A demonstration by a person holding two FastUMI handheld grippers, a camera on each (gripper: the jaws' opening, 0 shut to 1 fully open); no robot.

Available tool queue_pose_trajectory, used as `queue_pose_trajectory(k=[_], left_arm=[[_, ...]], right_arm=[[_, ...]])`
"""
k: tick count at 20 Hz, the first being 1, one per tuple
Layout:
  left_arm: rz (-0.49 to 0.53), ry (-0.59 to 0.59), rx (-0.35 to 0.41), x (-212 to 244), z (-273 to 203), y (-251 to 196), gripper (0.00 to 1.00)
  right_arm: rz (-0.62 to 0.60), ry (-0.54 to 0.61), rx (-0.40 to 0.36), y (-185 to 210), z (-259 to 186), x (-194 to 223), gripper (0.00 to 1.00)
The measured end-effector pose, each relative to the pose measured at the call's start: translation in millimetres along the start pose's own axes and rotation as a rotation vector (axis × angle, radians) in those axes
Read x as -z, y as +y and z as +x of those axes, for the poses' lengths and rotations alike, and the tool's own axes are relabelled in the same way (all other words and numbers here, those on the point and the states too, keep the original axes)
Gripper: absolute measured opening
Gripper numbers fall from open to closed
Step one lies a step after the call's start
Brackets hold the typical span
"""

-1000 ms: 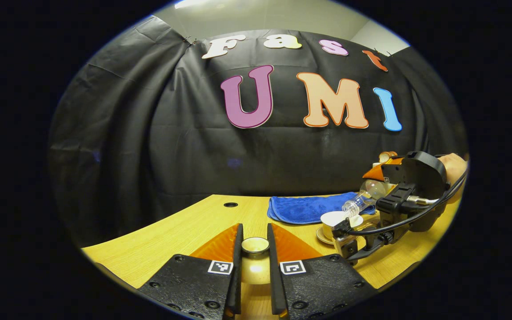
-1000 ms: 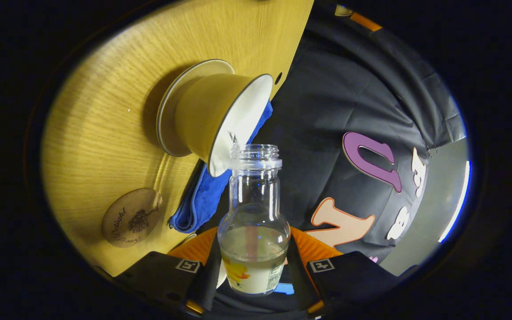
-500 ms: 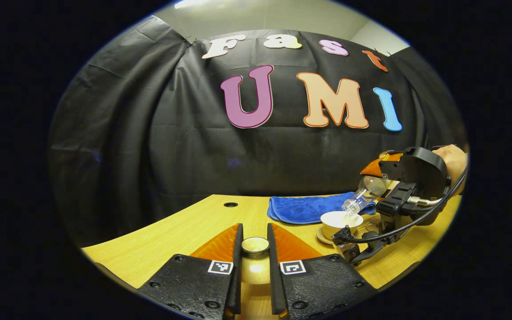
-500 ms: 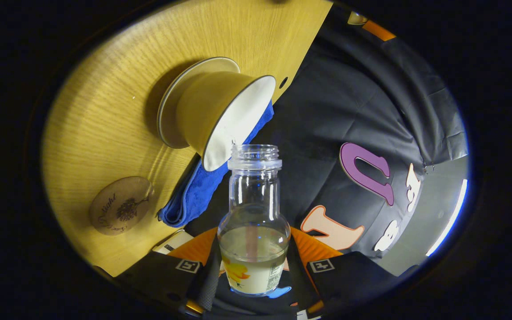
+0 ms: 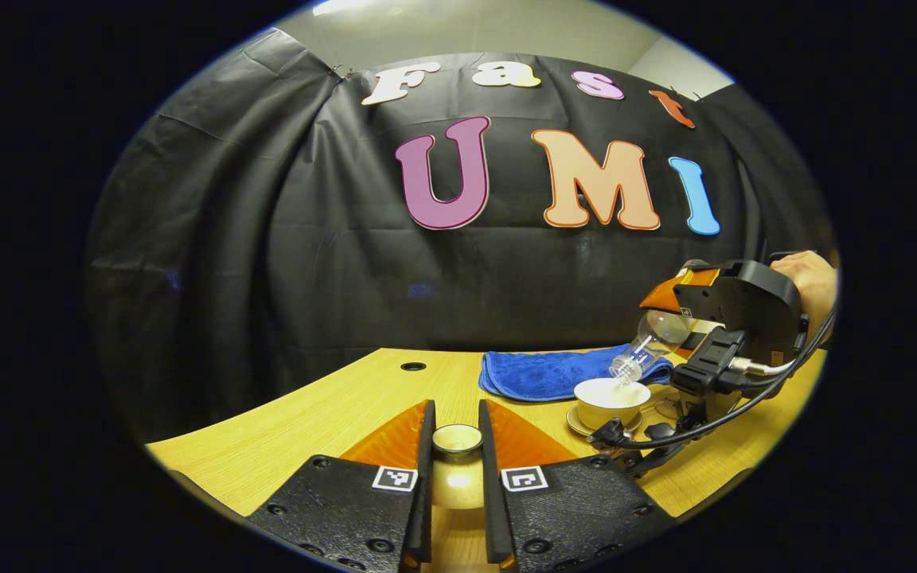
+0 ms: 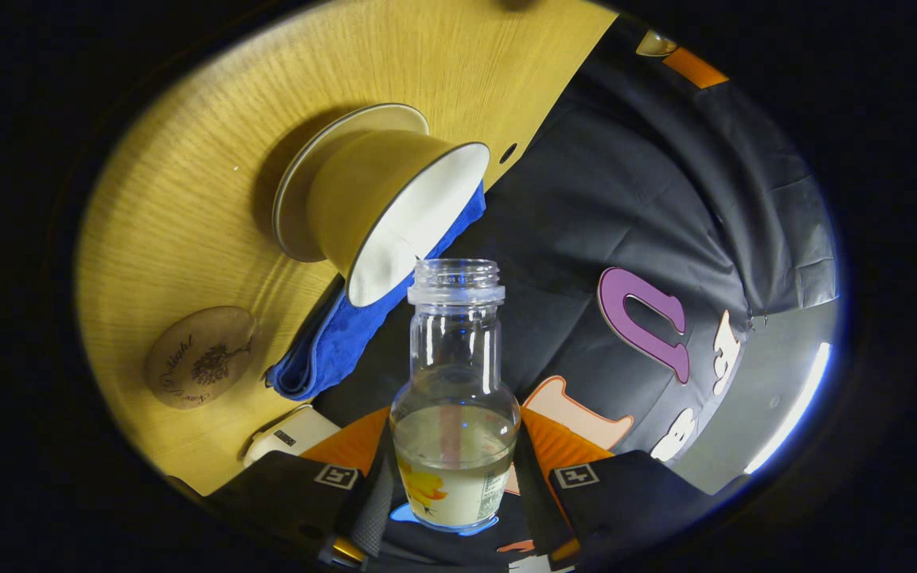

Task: Open the teacup lid with one hand, grasp the water bottle and pour water into the teacup with the other hand; after pouring, place the water bottle on the coaster and then close the teacup lid.

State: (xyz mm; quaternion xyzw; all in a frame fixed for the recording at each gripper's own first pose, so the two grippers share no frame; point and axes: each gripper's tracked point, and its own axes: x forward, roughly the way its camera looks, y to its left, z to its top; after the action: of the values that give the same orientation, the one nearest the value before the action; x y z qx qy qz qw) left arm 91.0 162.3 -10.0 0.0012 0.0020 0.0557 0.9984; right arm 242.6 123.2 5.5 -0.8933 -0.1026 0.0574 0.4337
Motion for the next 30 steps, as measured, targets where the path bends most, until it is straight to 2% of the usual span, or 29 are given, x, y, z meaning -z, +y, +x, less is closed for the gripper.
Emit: queue_pose_trajectory(k=[5, 8, 11, 14, 18, 19, 20, 21, 22, 25, 26, 30], left_arm=[[0.0, 0.0, 0.0, -0.7, 0.2, -0.1, 0.24], [0.001, 0.0, -0.003, -0.3, -0.2, 0.4, 0.24], [0.002, -0.001, -0.016, -0.6, 0.4, 2.6, 0.24], [0.002, -0.001, -0.015, -0.5, 0.0, 2.7, 0.24], [0.002, 0.0, -0.015, -0.5, -0.2, 3.2, 0.24], [0.002, 0.0, -0.015, -0.7, -0.2, 3.3, 0.24], [0.002, 0.0, -0.015, -0.4, 0.1, 3.1, 0.24], [0.002, 0.0, -0.015, -0.5, 0.4, 3.0, 0.24], [0.002, 0.0, -0.015, -0.5, 0.4, 2.8, 0.24], [0.002, 0.0, -0.015, -1.0, 0.1, 2.9, 0.24], [0.001, 0.0, -0.015, -0.9, 0.3, 3.1, 0.24], [0.001, 0.001, -0.015, -0.2, 0.4, 2.8, 0.24]], right_arm=[[0.007, -0.003, -0.013, 2.3, -0.9, -3.8, 0.75], [0.052, 0.004, -0.026, 4.4, 0.1, -2.1, 0.75], [0.16, 0.002, -0.062, 12.6, -2.1, -2.3, 0.71], [0.304, 0.016, -0.098, 19.6, -4.9, 0.0, 0.73], [0.513, 0.035, -0.152, 33.3, -5.1, 4.7, 0.77], [0.568, 0.037, -0.159, 35.2, -5.5, 7.2, 0.71], [0.629, 0.037, -0.166, 36.3, -6.0, 7.3, 0.77], [0.695, 0.038, -0.173, 35.5, -5.8, 8.6, 0.77], [0.765, 0.04, -0.176, 34.6, -6.0, 9.5, 0.71], [1.015, 0.046, -0.181, 32.0, -5.4, 12.5, 0.75], [1.104, 0.048, -0.173, 31.3, -4.7, 14.5, 0.71], [1.505, 0.075, -0.149, 35.9, -7.8, 30.5, 0.71]])
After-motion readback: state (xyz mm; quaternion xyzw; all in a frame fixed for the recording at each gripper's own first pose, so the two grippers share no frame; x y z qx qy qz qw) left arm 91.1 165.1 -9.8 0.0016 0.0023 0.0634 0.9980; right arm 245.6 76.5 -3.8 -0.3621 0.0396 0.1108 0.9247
